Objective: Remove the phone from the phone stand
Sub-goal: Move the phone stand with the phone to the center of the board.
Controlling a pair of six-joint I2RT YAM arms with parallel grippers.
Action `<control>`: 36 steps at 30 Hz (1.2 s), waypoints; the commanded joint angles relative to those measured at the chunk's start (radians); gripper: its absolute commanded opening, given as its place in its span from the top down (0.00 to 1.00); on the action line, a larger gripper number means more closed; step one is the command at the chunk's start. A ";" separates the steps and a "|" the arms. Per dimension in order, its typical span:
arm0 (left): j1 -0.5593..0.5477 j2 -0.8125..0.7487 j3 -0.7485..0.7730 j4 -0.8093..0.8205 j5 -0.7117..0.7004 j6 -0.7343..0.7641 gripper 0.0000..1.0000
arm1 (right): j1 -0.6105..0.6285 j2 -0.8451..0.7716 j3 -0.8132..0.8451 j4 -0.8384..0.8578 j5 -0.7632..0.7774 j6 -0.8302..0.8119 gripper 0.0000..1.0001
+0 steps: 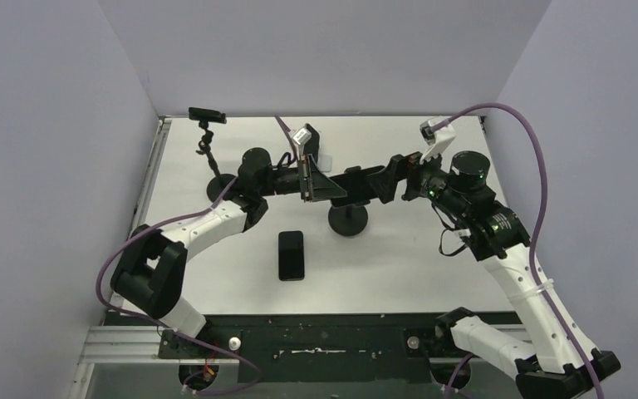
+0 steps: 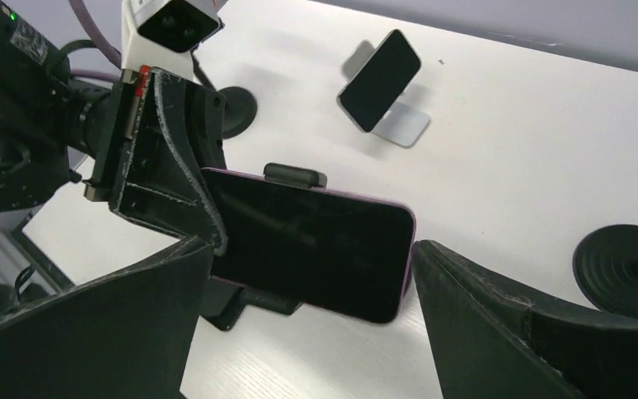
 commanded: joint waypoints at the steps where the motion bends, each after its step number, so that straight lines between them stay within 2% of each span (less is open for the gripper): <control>1: -0.015 -0.148 0.001 0.159 0.235 0.074 1.00 | 0.025 0.043 0.074 -0.032 -0.124 -0.088 0.06; 6: -0.056 -0.222 0.016 -0.032 0.280 0.299 1.00 | 0.023 0.020 0.063 -0.065 -0.148 -0.060 0.06; 9: -0.073 -0.252 0.033 -0.211 0.281 0.463 1.00 | 0.014 0.001 0.063 -0.092 -0.204 -0.047 0.08; 14: -0.078 -0.271 -0.012 -0.236 0.275 0.556 1.00 | 0.002 -0.047 0.042 -0.102 -0.346 -0.004 0.15; 18: -0.078 -0.258 -0.043 -0.193 0.279 0.570 1.00 | 0.002 -0.080 -0.004 -0.138 -0.364 -0.015 0.17; 26: -0.087 -0.128 0.084 -0.227 0.306 0.481 1.00 | 0.000 -0.127 -0.040 -0.115 -0.317 -0.006 0.15; 36: -0.082 -0.037 0.136 -0.272 0.295 0.439 1.00 | 0.001 -0.136 -0.089 -0.047 -0.304 0.016 0.14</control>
